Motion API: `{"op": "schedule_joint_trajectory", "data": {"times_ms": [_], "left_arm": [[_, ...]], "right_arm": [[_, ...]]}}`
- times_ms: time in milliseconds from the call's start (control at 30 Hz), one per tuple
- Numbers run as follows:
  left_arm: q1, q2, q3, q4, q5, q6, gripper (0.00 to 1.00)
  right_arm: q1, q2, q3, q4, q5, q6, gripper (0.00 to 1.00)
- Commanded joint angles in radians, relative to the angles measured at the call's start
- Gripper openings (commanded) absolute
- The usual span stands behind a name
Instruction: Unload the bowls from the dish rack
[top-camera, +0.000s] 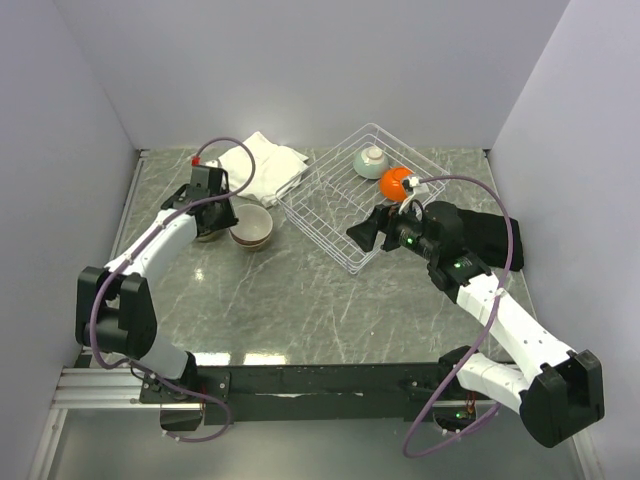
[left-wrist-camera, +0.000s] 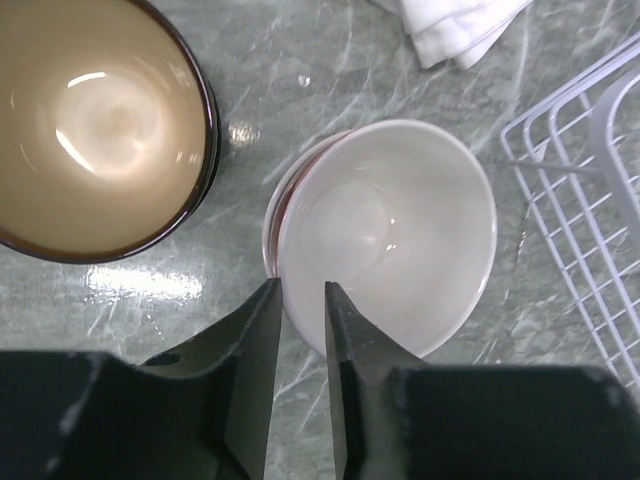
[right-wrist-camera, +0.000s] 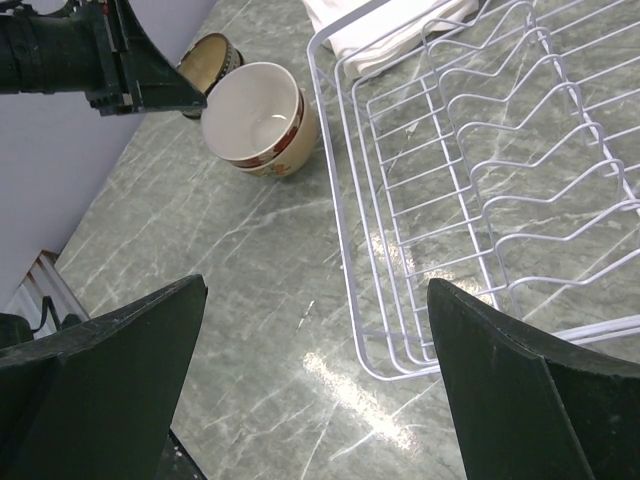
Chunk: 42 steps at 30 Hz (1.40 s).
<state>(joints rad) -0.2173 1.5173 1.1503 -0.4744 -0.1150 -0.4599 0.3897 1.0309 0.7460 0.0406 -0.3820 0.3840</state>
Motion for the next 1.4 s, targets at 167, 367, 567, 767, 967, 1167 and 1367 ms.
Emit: {"op": "schedule_joint_trajectory", "data": {"times_ms": [167,367,567,767,967,1167,1367], "left_arm": [[0.001,0.012,-0.032,0.028,-0.023,-0.008,0.23],[0.004,0.026,-0.043,0.037,-0.022,-0.011,0.17],[0.006,0.049,-0.046,0.045,-0.012,-0.016,0.09],[0.007,0.049,-0.034,0.033,-0.006,-0.019,0.09],[0.007,-0.011,-0.017,0.005,-0.008,-0.020,0.30],[0.006,-0.150,-0.049,0.006,-0.011,-0.007,0.55],[0.007,-0.353,-0.182,0.068,-0.035,0.035,0.81]], "right_arm": [[-0.005,-0.011,0.027,0.027,0.015,-0.005,1.00],[-0.005,-0.015,0.019,0.025,0.015,-0.007,1.00],[-0.003,-0.022,0.015,0.019,0.018,-0.010,1.00],[-0.005,-0.026,0.015,0.018,0.022,-0.011,1.00],[-0.005,-0.022,0.050,-0.031,0.058,-0.074,1.00],[-0.005,0.037,0.170,-0.157,0.176,-0.206,1.00],[-0.008,0.162,0.331,-0.226,0.354,-0.330,1.00]]}}
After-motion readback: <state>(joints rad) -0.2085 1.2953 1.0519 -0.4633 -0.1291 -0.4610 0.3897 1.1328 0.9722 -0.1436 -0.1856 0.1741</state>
